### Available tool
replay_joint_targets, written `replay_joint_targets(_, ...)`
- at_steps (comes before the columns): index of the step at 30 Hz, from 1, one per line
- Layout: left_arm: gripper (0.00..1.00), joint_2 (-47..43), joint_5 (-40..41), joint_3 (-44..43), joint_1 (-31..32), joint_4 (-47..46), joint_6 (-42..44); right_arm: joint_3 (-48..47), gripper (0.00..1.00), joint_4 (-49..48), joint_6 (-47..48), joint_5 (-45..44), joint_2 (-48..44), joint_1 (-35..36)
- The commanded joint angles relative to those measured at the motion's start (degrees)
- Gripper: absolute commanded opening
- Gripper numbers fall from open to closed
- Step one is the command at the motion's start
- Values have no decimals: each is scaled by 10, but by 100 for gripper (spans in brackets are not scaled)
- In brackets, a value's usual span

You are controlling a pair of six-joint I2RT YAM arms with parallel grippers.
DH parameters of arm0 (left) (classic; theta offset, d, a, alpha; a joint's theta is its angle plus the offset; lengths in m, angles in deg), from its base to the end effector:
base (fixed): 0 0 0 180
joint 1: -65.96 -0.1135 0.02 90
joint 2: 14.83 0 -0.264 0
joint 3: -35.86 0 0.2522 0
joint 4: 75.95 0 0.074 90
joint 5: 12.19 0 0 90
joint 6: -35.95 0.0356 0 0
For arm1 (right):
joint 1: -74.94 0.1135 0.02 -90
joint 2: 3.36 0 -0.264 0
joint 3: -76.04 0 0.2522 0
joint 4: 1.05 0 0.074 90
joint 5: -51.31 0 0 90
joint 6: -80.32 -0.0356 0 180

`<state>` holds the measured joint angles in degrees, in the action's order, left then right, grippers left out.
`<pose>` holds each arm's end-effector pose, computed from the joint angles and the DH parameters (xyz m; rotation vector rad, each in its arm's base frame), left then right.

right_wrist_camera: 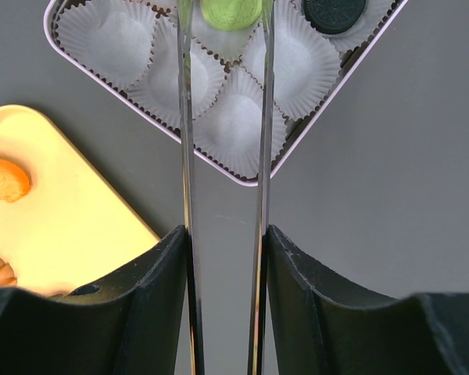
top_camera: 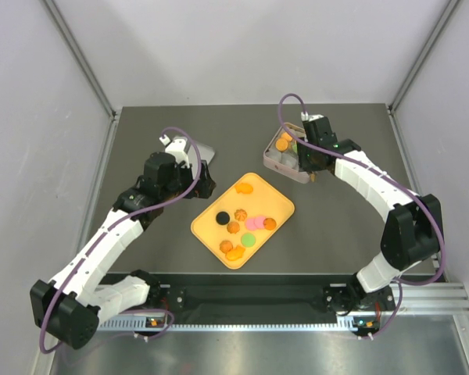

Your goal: Pack the cookies

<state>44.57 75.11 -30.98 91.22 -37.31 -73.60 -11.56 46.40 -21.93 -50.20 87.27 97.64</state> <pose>0.2068 -0.0994 0.3166 0.1361 2.1534 -0.5104 0.3201 0.1262 0.2802 -0.1335 2.4243 0.0285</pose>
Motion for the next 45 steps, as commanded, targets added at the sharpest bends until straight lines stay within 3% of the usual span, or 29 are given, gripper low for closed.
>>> replay_joint_targets(1, 99, -3, -6, 0, -2, -10, 1, -1, 43, -19, -6, -3, -21, -8)
replay_joint_targets(17, 99, -5, -4, 0, -3, -11, 1, -2, 41, 5, -5, 8, -60, 6)
replay_joint_targets(25, 99, -9, 1, 0, -3, -9, 3, 45, 41, 67, -8, 12, -167, 110)
replay_joint_targets(33, 99, -9, -1, 0, -3, -9, 2, 105, 42, 163, -15, 82, -276, 178)
replay_joint_targets(45, 99, -10, -3, 0, -4, -10, 2, 151, 43, 216, -26, 102, -296, 228)
